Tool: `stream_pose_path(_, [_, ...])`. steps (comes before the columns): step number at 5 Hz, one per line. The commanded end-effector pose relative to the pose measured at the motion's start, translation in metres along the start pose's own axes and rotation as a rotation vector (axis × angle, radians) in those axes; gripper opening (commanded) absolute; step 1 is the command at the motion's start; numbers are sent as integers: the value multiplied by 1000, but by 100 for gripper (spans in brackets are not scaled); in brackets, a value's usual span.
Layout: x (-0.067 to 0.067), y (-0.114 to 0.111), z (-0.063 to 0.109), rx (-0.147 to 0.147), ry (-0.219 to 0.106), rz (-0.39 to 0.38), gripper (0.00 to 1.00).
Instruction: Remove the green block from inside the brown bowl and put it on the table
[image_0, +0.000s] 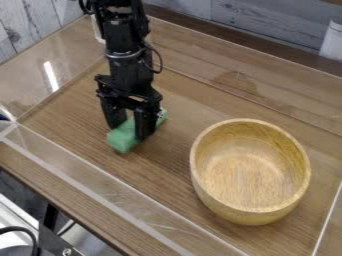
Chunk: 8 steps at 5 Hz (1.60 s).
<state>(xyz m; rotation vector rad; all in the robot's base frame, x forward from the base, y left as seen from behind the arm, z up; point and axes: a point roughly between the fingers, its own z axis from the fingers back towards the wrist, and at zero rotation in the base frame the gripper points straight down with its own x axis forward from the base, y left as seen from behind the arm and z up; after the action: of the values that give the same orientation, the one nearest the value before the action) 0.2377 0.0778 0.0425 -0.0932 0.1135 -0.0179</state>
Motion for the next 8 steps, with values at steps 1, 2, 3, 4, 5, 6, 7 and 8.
stream_pose_path(1, [7,1,43,3,-107,7,100])
stream_pose_path(2, [8,-2,80,6,-164,21,100])
stream_pose_path(3, [12,-2,107,14,-200,27,100])
stream_pose_path(4, [10,-2,98,10,-193,26,100])
stream_pose_path(5, [8,1,86,12,-182,30,100])
stream_pose_path(6, [9,7,76,16,-173,30,100])
stream_pose_path(7, [9,11,67,17,-162,26,100])
stream_pose_path(8, [6,11,62,15,-157,20,100])
